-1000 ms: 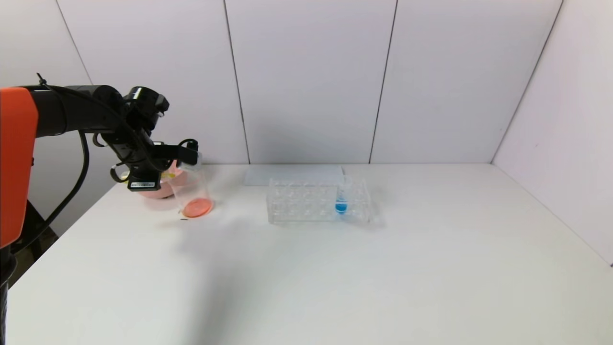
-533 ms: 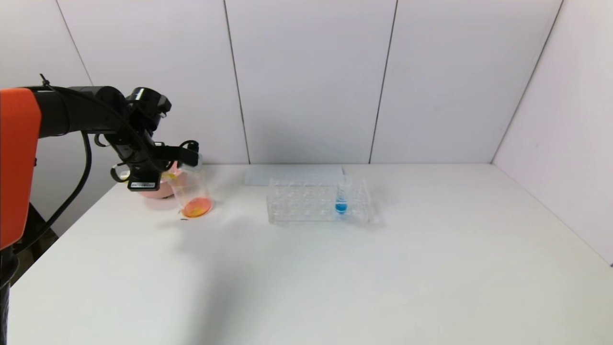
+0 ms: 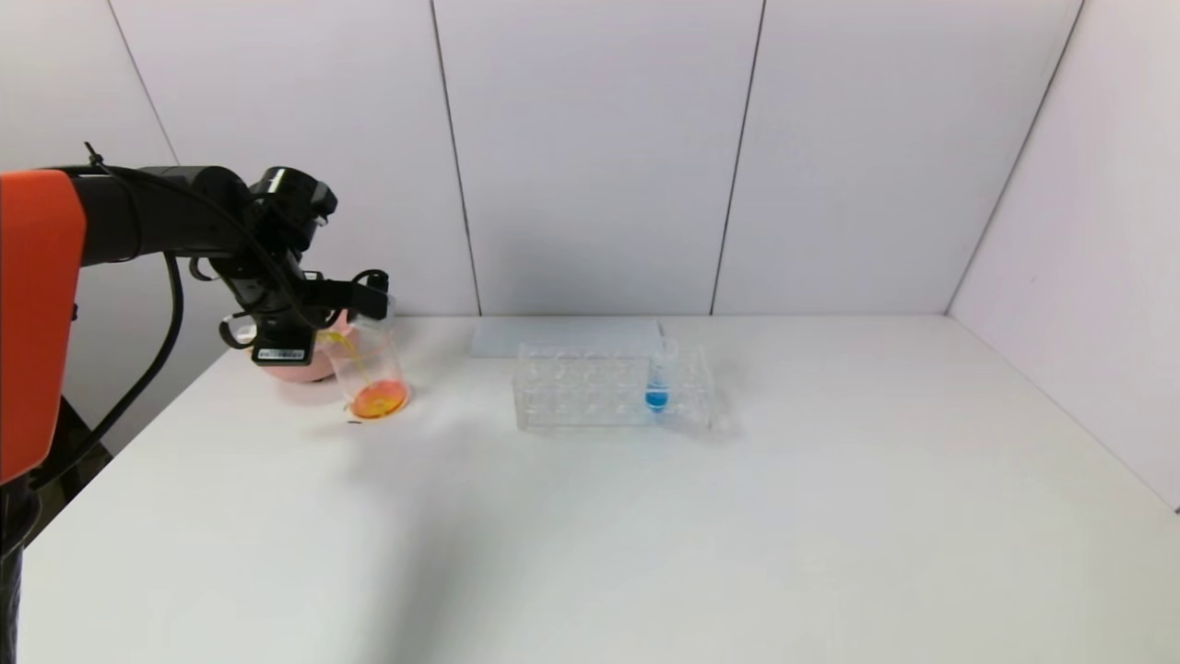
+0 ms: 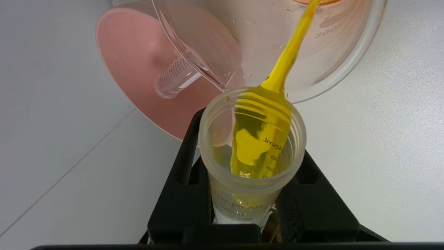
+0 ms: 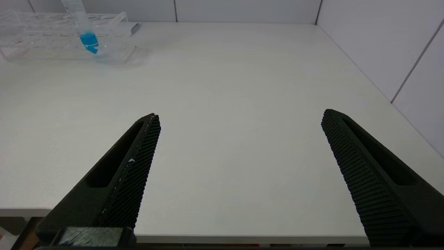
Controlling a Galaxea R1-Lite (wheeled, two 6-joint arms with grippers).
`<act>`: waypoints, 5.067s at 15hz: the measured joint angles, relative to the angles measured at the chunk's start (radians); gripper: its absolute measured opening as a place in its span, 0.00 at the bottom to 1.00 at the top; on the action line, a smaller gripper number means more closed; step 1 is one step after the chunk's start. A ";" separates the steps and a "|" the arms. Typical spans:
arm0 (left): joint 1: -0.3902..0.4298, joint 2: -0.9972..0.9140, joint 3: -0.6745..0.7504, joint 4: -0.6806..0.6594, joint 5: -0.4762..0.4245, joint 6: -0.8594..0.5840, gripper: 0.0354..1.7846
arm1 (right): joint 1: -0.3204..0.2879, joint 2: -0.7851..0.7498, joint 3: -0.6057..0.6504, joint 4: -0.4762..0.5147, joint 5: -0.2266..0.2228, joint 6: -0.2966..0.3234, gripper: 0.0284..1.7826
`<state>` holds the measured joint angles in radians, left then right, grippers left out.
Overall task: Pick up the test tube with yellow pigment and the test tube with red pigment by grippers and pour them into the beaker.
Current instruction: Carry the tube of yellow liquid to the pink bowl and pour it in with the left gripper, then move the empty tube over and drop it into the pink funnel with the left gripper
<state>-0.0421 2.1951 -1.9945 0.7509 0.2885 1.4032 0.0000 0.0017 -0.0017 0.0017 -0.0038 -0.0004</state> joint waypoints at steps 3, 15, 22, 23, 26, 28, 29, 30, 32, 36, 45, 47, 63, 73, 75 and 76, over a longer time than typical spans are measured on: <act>-0.011 0.000 0.000 -0.006 0.030 0.002 0.28 | 0.000 0.000 0.000 0.000 0.000 0.000 0.95; -0.021 0.001 -0.001 -0.020 0.042 0.004 0.28 | 0.000 0.000 0.000 0.000 0.000 0.000 0.95; -0.024 0.001 -0.001 -0.022 0.047 0.011 0.28 | 0.000 0.000 0.000 0.000 0.000 0.000 0.95; -0.024 0.001 -0.001 -0.022 0.049 0.012 0.28 | 0.000 0.000 0.000 0.000 0.000 0.000 0.95; -0.024 0.002 -0.001 -0.022 0.059 0.012 0.28 | 0.000 0.000 0.000 0.000 0.000 0.000 0.95; -0.026 0.003 -0.001 -0.022 0.075 0.020 0.28 | 0.000 0.000 0.000 0.000 0.000 0.000 0.95; -0.027 0.003 -0.001 -0.022 0.080 0.021 0.28 | 0.000 0.000 0.000 0.000 0.000 0.000 0.95; -0.028 0.004 -0.001 -0.022 0.082 0.021 0.28 | 0.000 0.000 0.000 0.000 0.000 0.000 0.95; -0.028 0.006 -0.001 -0.022 0.085 0.025 0.28 | 0.000 0.000 0.000 0.000 0.000 0.000 0.95; -0.033 0.012 -0.001 -0.023 0.147 0.050 0.28 | 0.000 0.000 0.000 0.000 0.000 0.000 0.95; -0.051 0.027 -0.001 -0.051 0.227 0.085 0.28 | 0.000 0.000 0.000 0.000 0.000 0.000 0.95; -0.052 0.027 -0.001 -0.051 0.227 0.085 0.28 | 0.000 0.000 0.000 0.000 0.000 0.000 0.95; -0.057 0.004 -0.001 -0.043 0.236 0.075 0.28 | 0.000 0.000 0.000 0.000 0.000 0.000 0.95; -0.045 -0.124 0.005 -0.067 -0.015 -0.360 0.28 | 0.000 0.000 0.000 0.000 0.000 0.000 0.95; -0.045 -0.154 0.008 -0.121 -0.032 -0.479 0.28 | 0.000 0.000 0.000 0.000 0.000 0.000 0.95; -0.045 -0.165 0.010 -0.143 -0.034 -0.524 0.28 | 0.000 0.000 0.000 0.000 0.000 0.000 0.95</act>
<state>-0.0874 2.0300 -1.9849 0.6079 0.2545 0.8789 0.0000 0.0017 -0.0017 0.0017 -0.0038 -0.0004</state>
